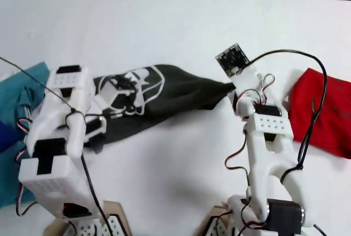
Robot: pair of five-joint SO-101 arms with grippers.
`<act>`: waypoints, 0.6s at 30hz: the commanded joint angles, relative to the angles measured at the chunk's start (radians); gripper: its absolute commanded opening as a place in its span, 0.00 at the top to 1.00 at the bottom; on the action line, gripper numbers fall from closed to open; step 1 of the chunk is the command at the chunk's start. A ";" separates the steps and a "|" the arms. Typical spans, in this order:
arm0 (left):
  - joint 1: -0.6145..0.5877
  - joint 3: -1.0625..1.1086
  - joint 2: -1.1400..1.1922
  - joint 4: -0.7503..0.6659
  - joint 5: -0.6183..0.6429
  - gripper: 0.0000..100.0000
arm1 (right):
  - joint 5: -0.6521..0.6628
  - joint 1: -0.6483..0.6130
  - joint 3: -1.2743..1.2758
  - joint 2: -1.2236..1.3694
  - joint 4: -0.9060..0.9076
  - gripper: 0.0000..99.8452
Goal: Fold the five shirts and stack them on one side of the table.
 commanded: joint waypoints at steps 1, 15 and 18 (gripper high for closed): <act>0.011 -0.001 -0.048 -0.046 -0.005 0.86 | -0.003 0.005 -0.049 -0.001 0.001 0.98; 0.009 -0.013 0.158 -0.146 -0.003 0.98 | -0.002 0.005 -0.049 -0.007 0.001 0.98; 0.006 -0.018 0.072 -0.109 -0.002 0.98 | -0.002 0.002 -0.049 -0.001 0.001 0.98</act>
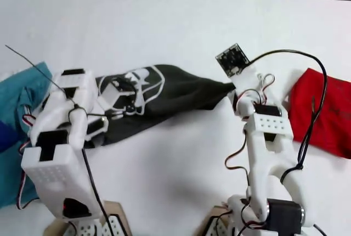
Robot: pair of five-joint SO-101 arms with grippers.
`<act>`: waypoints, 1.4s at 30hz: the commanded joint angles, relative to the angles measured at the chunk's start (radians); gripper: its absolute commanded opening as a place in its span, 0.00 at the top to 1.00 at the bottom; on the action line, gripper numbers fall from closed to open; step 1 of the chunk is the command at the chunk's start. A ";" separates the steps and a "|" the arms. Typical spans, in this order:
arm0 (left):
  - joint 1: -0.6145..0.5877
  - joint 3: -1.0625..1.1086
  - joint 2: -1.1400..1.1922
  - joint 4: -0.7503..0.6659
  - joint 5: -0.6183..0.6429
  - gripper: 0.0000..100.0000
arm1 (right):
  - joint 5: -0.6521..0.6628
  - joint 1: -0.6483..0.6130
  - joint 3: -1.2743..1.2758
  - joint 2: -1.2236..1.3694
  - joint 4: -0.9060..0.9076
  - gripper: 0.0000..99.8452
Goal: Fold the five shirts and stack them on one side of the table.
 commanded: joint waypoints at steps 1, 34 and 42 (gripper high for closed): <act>0.002 -0.021 -0.103 0.035 -0.002 0.98 | -0.002 0.002 -0.049 -0.001 0.001 0.98; 0.003 -0.869 -0.480 0.331 0.331 0.98 | -0.002 -0.012 -0.641 -0.185 0.469 0.98; 0.008 -0.656 -0.471 0.261 0.338 0.98 | -0.009 -0.280 -0.348 -0.268 0.509 0.98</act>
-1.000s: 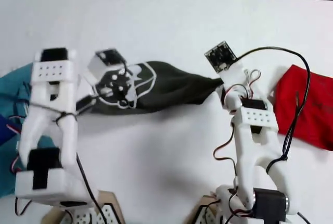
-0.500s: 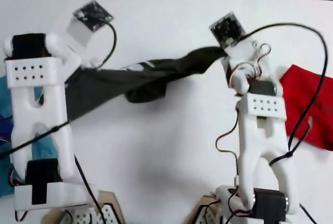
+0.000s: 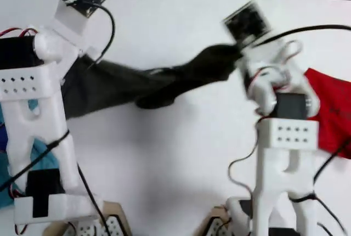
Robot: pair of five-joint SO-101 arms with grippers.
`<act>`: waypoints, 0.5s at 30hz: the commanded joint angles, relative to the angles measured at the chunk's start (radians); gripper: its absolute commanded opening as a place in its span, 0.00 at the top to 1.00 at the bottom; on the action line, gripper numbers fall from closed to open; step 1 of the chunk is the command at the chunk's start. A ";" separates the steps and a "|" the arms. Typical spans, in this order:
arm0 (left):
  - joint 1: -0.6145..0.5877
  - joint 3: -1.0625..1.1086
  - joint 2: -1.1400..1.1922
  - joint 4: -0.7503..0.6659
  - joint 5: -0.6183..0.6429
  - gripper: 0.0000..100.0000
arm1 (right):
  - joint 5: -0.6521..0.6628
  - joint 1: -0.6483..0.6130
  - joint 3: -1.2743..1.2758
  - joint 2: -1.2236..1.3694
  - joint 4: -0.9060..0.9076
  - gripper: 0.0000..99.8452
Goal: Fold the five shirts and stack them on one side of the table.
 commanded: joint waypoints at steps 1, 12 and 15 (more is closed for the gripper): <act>0.002 0.166 -0.040 -0.091 -0.011 0.98 | -0.011 -0.202 0.150 -0.019 -0.019 0.98; -0.230 0.593 -0.041 -0.384 -0.018 0.98 | -0.031 -0.513 0.334 0.386 -0.337 0.98; -0.290 0.647 -0.041 -0.422 -0.028 0.98 | -0.031 -0.498 0.244 0.503 -0.331 0.98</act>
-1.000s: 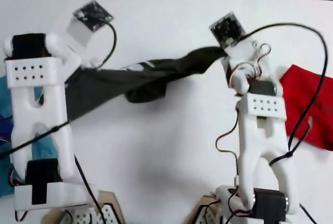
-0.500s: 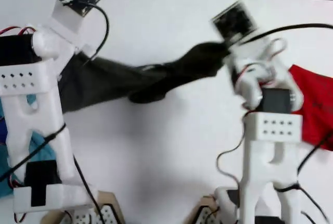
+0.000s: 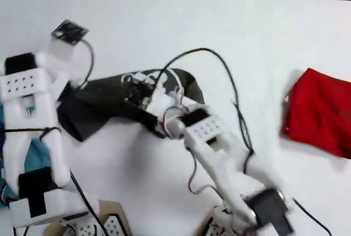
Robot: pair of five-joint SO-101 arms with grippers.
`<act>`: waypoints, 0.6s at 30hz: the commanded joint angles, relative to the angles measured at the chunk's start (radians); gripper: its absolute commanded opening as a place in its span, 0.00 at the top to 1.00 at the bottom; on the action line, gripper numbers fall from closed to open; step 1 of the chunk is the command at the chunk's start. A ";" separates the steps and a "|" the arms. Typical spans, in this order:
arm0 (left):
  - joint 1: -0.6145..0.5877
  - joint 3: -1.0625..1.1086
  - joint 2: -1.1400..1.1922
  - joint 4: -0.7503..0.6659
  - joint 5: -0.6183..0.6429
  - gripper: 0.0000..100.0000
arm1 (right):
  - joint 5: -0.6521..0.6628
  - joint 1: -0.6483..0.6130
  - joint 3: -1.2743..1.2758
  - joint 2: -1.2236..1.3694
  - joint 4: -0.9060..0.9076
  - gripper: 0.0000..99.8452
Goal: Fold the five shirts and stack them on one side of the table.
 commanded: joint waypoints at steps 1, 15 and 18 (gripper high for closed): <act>-0.069 0.039 -0.041 -0.048 -0.035 0.98 | -0.006 0.018 -0.133 0.102 0.002 0.98; -0.086 0.068 -0.038 -0.084 -0.066 0.98 | -0.005 0.214 -0.526 0.108 0.558 0.73; -0.086 0.068 -0.038 -0.081 -0.066 0.98 | -0.006 0.176 -0.525 0.110 0.578 0.74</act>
